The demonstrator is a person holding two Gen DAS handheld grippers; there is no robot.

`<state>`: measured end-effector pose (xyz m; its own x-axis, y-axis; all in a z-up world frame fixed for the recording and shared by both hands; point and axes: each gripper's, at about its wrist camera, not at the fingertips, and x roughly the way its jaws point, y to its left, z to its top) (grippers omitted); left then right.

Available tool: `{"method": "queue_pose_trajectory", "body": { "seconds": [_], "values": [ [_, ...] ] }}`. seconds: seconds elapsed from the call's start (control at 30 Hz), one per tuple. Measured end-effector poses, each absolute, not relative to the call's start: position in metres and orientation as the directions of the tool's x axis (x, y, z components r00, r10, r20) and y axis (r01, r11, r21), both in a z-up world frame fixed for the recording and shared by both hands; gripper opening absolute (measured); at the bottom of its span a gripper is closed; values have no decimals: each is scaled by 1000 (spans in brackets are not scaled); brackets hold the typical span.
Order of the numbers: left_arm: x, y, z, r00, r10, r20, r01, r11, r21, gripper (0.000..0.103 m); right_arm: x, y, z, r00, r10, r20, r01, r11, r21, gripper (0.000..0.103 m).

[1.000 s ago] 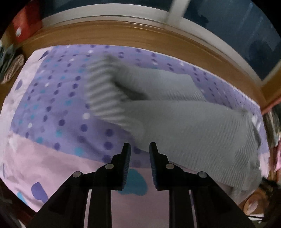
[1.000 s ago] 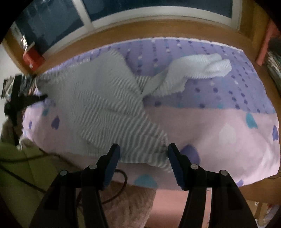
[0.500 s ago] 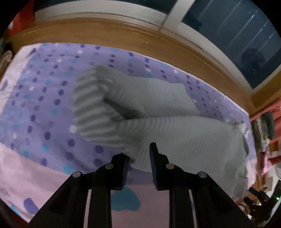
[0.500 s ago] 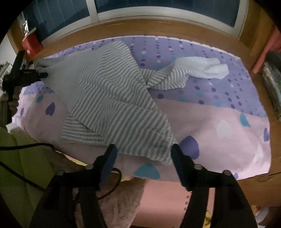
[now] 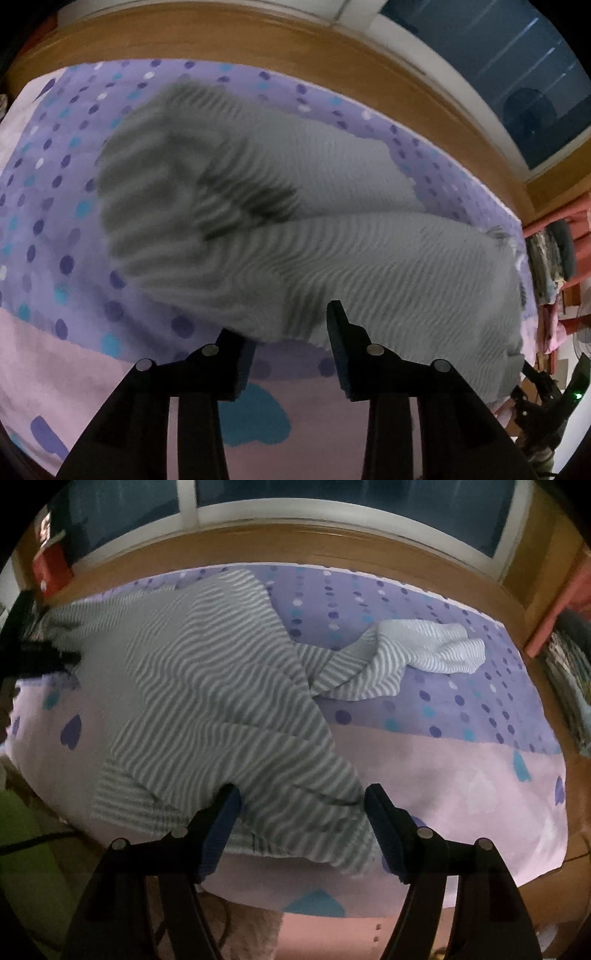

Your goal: Fold clothes

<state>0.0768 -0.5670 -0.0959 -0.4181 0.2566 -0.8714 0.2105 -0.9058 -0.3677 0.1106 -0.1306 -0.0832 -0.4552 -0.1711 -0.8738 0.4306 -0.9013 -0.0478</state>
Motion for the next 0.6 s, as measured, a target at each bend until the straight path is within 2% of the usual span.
{"method": "queue_pose_trajectory", "body": {
  "seconds": [0.03,0.1,0.13,0.17,0.23,0.4,0.6],
  "values": [
    [77,-567,-96,-425,260,-867,213,-902,-375,36,110,-130,-84,-460,-172,-871,420,-907,-43,70],
    [75,-566,-94,-444,252,-860,210,-904,-374,35,109,-128,-84,-476,-177,-862,385,-923,-23,59],
    [73,-564,-92,-453,237,-860,209,-909,-360,21,106,-127,-85,-482,-179,-858,362,-932,-8,42],
    [70,-562,-90,-461,221,-859,208,-915,-347,1,103,-125,-84,-480,-192,-856,338,-941,22,25],
    [67,-558,-81,-487,211,-847,196,-919,-341,1,97,-115,-79,-482,-237,-843,293,-951,100,14],
    [58,-533,-31,-586,222,-779,82,-941,-329,1,91,-86,-32,-610,-255,-750,207,-965,160,10],
    [11,-486,16,-662,244,-709,-66,-961,-269,2,49,-52,24,-735,-199,-648,139,-980,144,9]
  ]
}}
